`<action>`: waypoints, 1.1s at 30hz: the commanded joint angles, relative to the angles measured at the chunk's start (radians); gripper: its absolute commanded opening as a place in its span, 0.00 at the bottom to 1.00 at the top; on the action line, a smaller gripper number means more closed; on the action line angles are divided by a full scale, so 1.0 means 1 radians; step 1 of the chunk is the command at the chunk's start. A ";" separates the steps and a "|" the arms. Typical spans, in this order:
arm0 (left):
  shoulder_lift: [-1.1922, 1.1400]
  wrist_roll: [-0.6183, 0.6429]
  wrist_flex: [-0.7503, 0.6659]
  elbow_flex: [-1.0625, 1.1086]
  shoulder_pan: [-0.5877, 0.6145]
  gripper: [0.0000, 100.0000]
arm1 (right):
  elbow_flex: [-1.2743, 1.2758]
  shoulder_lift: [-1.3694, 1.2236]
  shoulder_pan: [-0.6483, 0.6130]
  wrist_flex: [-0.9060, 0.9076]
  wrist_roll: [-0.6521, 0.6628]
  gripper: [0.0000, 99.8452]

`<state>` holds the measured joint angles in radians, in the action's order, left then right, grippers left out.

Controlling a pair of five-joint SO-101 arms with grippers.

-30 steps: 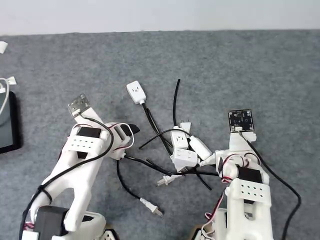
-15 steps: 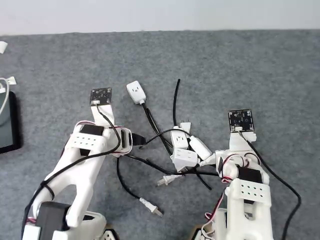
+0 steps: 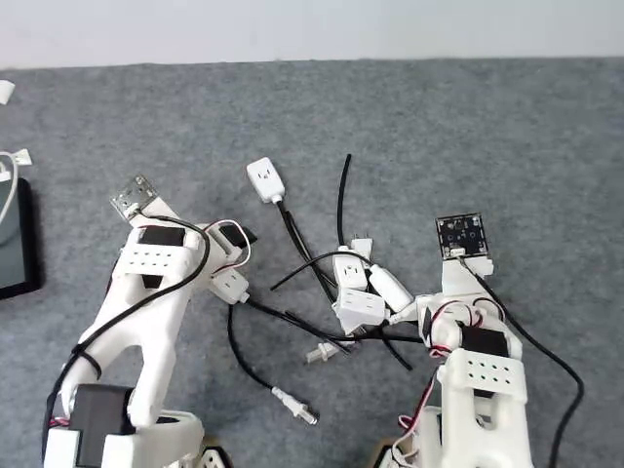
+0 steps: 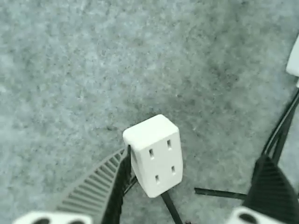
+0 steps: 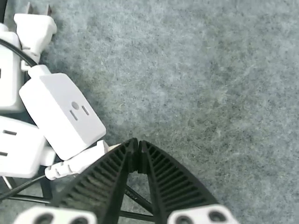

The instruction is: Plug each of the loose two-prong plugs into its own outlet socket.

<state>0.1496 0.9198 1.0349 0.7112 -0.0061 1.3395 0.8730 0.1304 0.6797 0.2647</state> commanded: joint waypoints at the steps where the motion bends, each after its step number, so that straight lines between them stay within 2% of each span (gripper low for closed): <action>1: -0.005 0.017 0.014 -0.031 -0.002 0.38 | -0.005 -0.004 -0.008 -0.024 0.009 0.01; 4: -0.006 0.017 -0.002 -0.013 -0.003 0.38 | -0.005 -0.004 -0.008 -0.024 0.011 0.01; 12: -0.006 0.017 -0.166 0.093 -0.003 0.38 | -0.005 -0.004 -0.008 -0.024 0.011 0.01; 22: -0.008 -0.029 -0.232 0.101 -0.031 0.10 | -0.005 -0.004 -0.008 -0.019 0.011 0.01; 33: -0.008 -0.029 -0.233 0.137 -0.124 0.23 | -0.005 -0.004 -0.008 -0.019 0.011 0.01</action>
<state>0.1373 0.8984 0.8216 0.8477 -0.0967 1.3395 0.8730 0.1304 0.6797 0.2647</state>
